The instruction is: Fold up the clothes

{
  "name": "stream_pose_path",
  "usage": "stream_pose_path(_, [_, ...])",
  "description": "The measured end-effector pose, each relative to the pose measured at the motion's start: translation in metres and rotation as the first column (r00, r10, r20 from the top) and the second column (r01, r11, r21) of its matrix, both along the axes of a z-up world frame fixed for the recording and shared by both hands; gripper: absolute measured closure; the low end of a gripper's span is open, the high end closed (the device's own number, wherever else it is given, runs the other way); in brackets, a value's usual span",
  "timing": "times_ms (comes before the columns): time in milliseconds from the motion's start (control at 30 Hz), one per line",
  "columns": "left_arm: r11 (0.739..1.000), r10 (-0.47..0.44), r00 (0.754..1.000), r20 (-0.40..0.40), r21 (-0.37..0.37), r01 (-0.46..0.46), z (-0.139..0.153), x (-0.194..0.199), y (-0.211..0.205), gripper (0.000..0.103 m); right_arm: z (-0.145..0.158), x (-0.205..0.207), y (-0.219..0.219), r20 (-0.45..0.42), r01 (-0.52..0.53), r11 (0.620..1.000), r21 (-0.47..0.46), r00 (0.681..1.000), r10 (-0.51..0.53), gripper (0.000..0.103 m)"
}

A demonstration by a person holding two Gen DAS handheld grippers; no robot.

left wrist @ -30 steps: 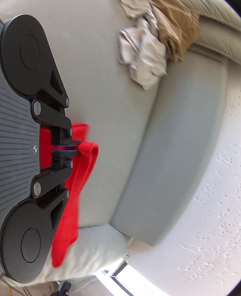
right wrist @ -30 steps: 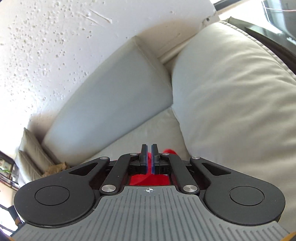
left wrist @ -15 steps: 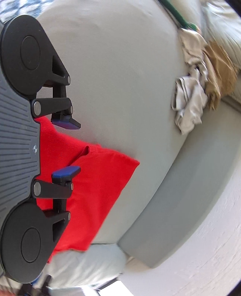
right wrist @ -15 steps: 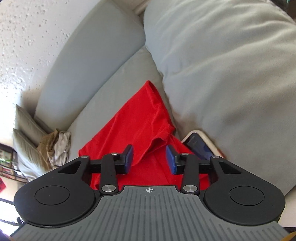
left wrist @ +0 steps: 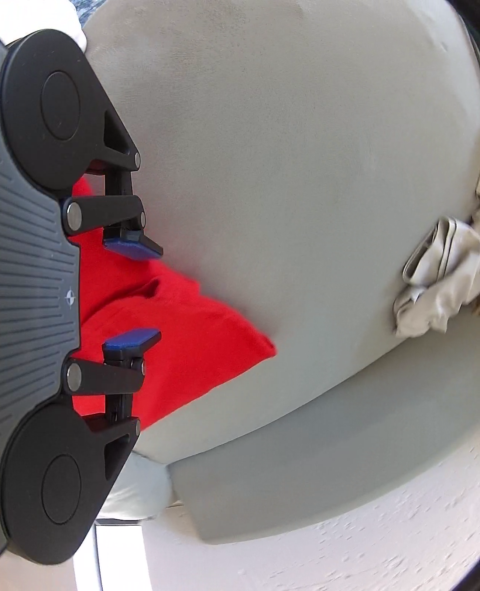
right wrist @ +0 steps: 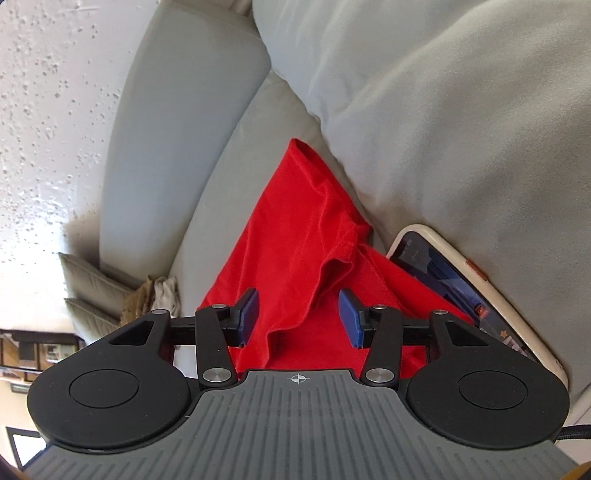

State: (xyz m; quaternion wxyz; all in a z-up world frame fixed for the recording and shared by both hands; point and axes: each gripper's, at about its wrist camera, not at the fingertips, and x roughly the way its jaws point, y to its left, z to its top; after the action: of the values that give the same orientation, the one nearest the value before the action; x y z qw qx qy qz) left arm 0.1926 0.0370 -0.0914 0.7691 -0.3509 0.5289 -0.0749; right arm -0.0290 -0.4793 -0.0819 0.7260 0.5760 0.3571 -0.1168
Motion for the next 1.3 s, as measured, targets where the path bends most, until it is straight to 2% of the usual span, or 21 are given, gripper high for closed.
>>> stream_pose_path(67, [1.000,-0.011,1.000,0.011,0.009,0.011,0.000,0.006,-0.002,0.064,0.000,0.000,-0.002,-0.006,-0.003,1.000,-0.014,1.000,0.003,0.052])
stream_pose_path(233, [0.990,-0.119,0.992,0.050,0.088,0.114,0.010,0.016,-0.022,0.065,-0.004,0.012,-0.010,-0.030,-0.031,0.999,-0.038,0.999,0.030,0.052])
stream_pose_path(400, [0.972,-0.189,0.980,0.068,0.154,0.177,0.017,0.018,-0.037,0.065,-0.008,0.037,-0.010,-0.123,-0.085,0.983,-0.165,0.990,0.065,0.055])
stream_pose_path(500, [0.962,-0.216,0.974,0.070,0.185,0.200,0.019,0.018,-0.040,0.066,-0.010,0.049,-0.007,-0.153,-0.132,0.967,-0.217,0.983,0.100,0.072])
stream_pose_path(567, [0.958,-0.224,0.972,0.070,0.198,0.206,0.020,0.018,-0.038,0.067,-0.007,0.055,-0.002,-0.174,-0.161,0.952,-0.262,0.978,0.118,0.091])
stream_pose_path(633, [0.957,-0.227,0.971,0.071,0.203,0.209,0.022,0.018,-0.036,0.068,-0.003,0.060,0.003,-0.196,-0.190,0.933,-0.306,0.972,0.134,0.093])
stream_pose_path(733, [0.950,-0.238,0.969,0.063,0.224,0.218,0.024,0.019,-0.037,0.072,-0.001,0.062,0.007,-0.216,-0.209,0.923,-0.324,0.966,0.143,0.094])
stream_pose_path(1067, [0.922,-0.254,0.967,-0.006,0.302,0.244,0.016,0.029,-0.044,0.087,-0.002,0.060,0.003,-0.222,-0.193,0.932,-0.307,0.967,0.127,0.094])
stream_pose_path(1100, [0.921,-0.252,0.968,-0.001,0.305,0.240,0.016,0.028,-0.043,0.095,-0.002,0.060,0.004,-0.224,-0.194,0.931,-0.310,0.966,0.127,0.094])
stream_pose_path(1300, [0.884,-0.295,0.955,0.042,0.391,0.256,0.032,0.029,-0.056,0.097,0.008,0.064,0.009,-0.237,-0.201,0.906,-0.373,0.965,0.116,0.095])
